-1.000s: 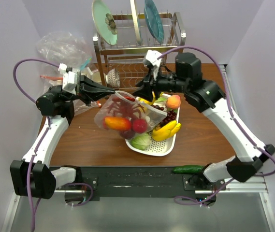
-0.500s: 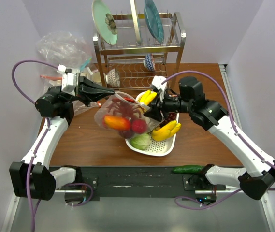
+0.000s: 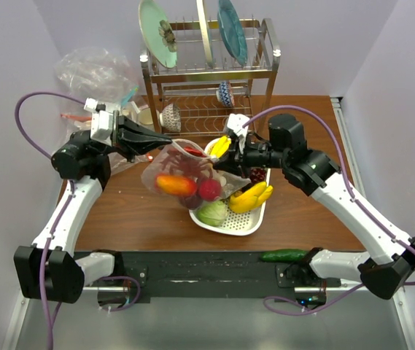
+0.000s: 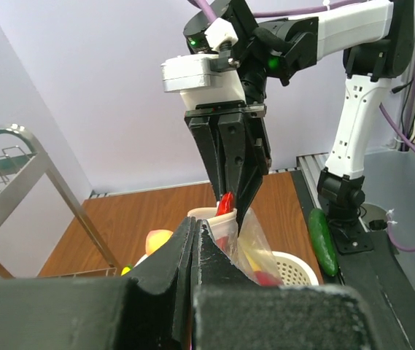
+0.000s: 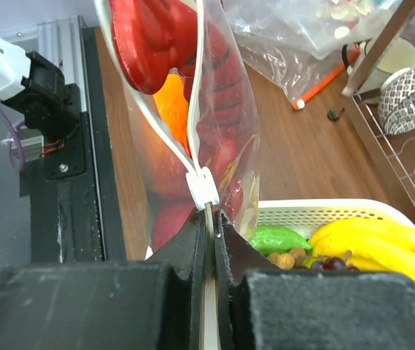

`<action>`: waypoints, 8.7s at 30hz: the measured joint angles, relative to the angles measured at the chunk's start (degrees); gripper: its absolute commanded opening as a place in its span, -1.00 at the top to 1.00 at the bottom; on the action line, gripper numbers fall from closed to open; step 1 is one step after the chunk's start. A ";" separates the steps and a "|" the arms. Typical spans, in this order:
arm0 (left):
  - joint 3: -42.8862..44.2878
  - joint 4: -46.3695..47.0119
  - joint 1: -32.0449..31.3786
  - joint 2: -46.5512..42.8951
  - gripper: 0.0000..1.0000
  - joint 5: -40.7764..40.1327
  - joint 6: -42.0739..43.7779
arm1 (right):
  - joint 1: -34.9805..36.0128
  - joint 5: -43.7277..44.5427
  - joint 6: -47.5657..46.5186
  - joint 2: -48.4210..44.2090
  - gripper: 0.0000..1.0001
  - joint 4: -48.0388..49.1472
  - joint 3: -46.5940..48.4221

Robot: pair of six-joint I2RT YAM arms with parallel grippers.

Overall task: Place the food in the zip-top bag and seal the zipper
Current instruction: Zip the zipper food storage bag at the center of the board.

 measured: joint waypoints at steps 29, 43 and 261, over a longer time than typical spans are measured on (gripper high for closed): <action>12.52 -44.65 -0.57 -5.57 -0.44 -5.16 33.33 | 0.00 -3.21 3.98 8.87 1.00 -16.28 19.61; 17.90 -63.65 -3.26 -2.75 -0.53 -9.27 47.69 | 0.00 -5.60 5.95 11.32 1.00 -15.65 20.06; 1.07 -84.98 -21.62 -18.08 0.56 -33.40 111.06 | -0.72 -2.49 12.35 17.05 1.00 -19.19 24.61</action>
